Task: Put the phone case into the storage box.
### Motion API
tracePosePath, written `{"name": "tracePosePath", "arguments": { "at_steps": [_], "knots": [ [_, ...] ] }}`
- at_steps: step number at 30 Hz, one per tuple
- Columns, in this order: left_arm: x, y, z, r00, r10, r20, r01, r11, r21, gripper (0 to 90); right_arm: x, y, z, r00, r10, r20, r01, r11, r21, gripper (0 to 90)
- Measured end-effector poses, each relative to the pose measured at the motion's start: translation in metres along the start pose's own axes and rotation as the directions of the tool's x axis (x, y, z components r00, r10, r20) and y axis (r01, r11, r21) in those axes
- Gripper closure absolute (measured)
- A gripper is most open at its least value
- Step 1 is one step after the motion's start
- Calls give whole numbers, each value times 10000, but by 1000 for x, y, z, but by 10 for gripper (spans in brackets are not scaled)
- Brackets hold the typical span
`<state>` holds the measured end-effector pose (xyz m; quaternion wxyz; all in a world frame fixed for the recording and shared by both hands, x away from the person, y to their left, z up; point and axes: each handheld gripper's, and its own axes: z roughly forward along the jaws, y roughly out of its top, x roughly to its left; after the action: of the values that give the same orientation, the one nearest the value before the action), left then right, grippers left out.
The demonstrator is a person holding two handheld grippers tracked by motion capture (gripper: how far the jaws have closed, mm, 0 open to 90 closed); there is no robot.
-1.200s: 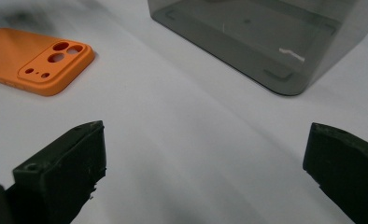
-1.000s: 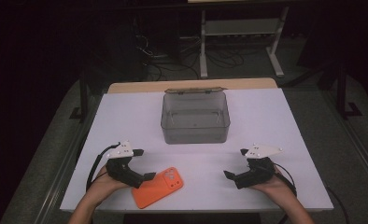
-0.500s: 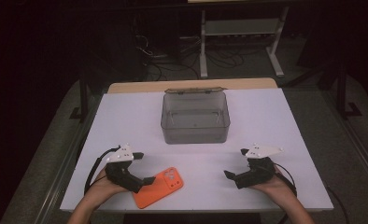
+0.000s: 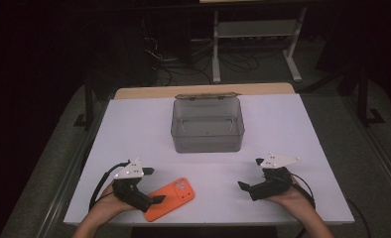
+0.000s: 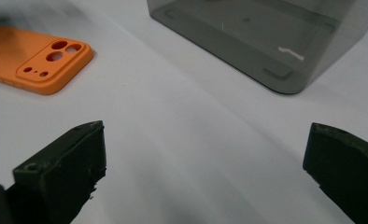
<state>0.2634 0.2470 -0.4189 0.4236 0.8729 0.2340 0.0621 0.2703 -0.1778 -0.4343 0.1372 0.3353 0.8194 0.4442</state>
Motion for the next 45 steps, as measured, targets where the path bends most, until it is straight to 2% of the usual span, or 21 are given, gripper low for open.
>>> {"name": "tracePosePath", "arguments": {
  "at_steps": [17, 20, 29, 39, 45],
  "knots": [
    [-5, -3, 9, 9996, 211, 192, -226, 9964, 814, 0, 0, 0, 0, 10000, -25, 0, 25, 10000, 34, 0],
    [-6, -5, 14, 9994, 171, 309, -203, 9941, 1065, 0, 0, 0, 0, 10000, -19, 7, 19, 10000, 29, 0],
    [-9, -8, 21, 9991, 271, 317, -319, 9863, 1619, 0, 0, 0, 0, 10000, -26, 8, 26, 10000, 37, 0],
    [-10, -9, 25, 9985, 515, 174, -540, 9778, 2025, 0, 0, 0, 0, 10000, -7, 10, 7, 10000, 32, 0],
    [-10, -9, 26, 9986, 483, 199, -514, 9776, 2042, 0, 0, 0, 0, 10000, -23, 3, 23, 10000, 67, 0]
  ]
}}
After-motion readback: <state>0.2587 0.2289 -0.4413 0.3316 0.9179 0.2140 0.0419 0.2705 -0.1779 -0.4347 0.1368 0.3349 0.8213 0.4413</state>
